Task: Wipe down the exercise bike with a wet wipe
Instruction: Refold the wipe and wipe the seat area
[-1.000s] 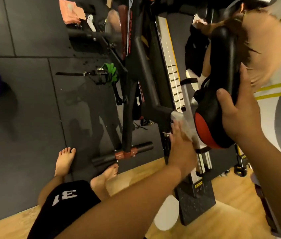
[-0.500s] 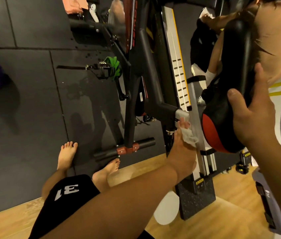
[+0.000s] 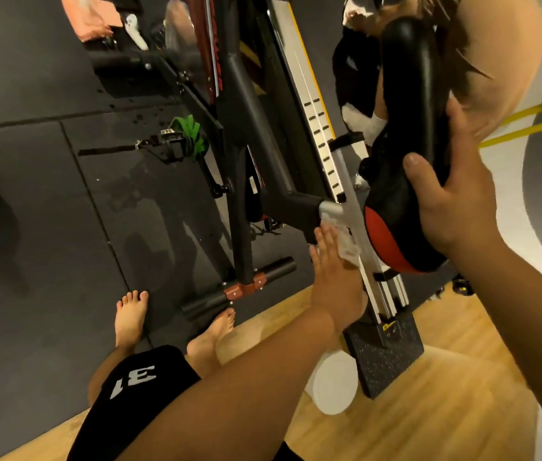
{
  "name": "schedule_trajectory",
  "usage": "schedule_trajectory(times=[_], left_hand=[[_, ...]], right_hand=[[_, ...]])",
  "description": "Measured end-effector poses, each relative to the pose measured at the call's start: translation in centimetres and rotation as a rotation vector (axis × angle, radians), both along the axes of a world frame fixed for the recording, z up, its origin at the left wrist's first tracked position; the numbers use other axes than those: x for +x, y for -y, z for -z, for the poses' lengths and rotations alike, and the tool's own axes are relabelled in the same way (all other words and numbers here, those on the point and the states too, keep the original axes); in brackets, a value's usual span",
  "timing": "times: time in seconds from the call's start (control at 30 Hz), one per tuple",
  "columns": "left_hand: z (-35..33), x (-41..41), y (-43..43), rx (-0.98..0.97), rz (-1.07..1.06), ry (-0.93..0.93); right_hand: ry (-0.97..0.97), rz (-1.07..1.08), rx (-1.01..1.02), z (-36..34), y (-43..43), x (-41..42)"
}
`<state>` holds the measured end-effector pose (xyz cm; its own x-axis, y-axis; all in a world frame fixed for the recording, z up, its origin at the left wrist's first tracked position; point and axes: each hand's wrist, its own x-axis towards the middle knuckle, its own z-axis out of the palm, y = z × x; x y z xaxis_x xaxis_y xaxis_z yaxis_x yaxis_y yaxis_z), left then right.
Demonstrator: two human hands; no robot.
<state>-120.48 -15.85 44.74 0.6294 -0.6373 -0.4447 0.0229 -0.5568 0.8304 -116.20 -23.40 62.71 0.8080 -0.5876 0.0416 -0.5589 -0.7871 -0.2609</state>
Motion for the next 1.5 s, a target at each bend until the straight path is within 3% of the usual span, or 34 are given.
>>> schedule_trajectory(times=[0.03,0.17,0.27,0.43,0.57,0.7,0.83,0.93,1.03,1.2,1.27,1.5], left_hand=[[-0.2,-1.1,-0.5,0.004,0.095,0.01],[-0.5,5.1,1.1,-0.106,-0.065,-0.23],[1.3,9.0,2.2,-0.095,-0.063,-0.391],[-0.4,4.3,0.7,-0.173,-0.177,-0.506],[1.2,3.8,0.5,-0.278,-0.266,-0.922],[2.6,7.7,1.6,-0.4,-0.524,-1.387],[9.2,9.5,4.6,-0.224,-0.698,-1.406],[14.1,9.9,5.5,-0.024,-0.71,-1.27],[17.8,11.6,5.5,-0.031,-0.771,-1.204],[31.1,9.8,9.6,0.087,-0.985,-1.108],[28.4,8.1,9.4,0.04,-0.981,-1.091],[7.4,3.5,5.4,-0.146,-0.773,-1.114]], right_hand=[[-0.001,-0.007,-0.002,0.1,0.1,0.0],[0.003,-0.026,-0.018,0.2,0.3,-0.1],[0.086,-0.063,-0.032,0.2,0.0,-0.2],[0.134,-0.174,-0.131,0.2,-0.5,-0.5],[-0.064,-0.325,-0.352,-1.1,-0.7,0.2],[-0.166,-0.278,-0.294,-1.6,-1.1,4.6],[-0.232,-0.297,-0.423,0.0,-1.1,6.1],[-0.217,-0.289,-0.459,0.2,-0.7,5.7],[-0.175,-0.285,-0.446,0.5,-0.4,5.7],[-0.134,-0.286,-0.433,0.8,0.2,5.6],[-0.127,-0.284,-0.427,0.8,0.1,5.5],[-0.086,-0.299,-0.403,0.7,0.0,5.4]])
